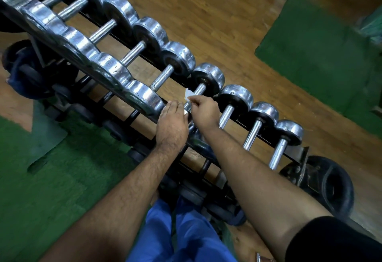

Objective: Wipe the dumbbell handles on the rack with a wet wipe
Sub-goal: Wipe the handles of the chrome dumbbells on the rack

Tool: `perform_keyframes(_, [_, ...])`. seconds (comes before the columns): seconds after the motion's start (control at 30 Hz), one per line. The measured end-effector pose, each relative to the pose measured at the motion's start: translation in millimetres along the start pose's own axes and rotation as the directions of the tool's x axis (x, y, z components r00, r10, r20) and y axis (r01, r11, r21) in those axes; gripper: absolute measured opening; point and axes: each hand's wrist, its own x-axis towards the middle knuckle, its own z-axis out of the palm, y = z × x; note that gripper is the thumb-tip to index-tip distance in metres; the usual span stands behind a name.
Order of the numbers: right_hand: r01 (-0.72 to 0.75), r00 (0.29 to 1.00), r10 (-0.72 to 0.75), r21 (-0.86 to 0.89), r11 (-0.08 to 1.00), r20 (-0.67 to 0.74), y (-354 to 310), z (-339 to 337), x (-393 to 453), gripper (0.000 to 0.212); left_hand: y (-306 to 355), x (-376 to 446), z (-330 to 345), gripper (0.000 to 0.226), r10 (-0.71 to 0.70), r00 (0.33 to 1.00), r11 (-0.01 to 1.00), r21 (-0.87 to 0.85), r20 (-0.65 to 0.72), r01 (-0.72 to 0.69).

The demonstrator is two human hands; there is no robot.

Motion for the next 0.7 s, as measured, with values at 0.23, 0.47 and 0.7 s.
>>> perform_keyframes(0.23, [0.607,0.794,-0.373,-0.590,0.532,0.480,18,-16,43,0.046,1,-2,-1,0.047,0.001,1.000,1.000,-0.009,-0.018,-0.002])
perform_keyframes(0.47, [0.650,0.759,-0.403,-0.634,0.420,0.511,4,-16,71,0.039,5,-1,0,0.046,-0.014,0.999,1.000,0.002,-0.030,0.014])
perform_keyframes(0.7, [0.546,0.826,-0.473,-0.645,0.535,0.308,21,-20,78,0.039,14,1,-2,0.047,-0.047,0.999,0.996,0.069,-0.019,0.048])
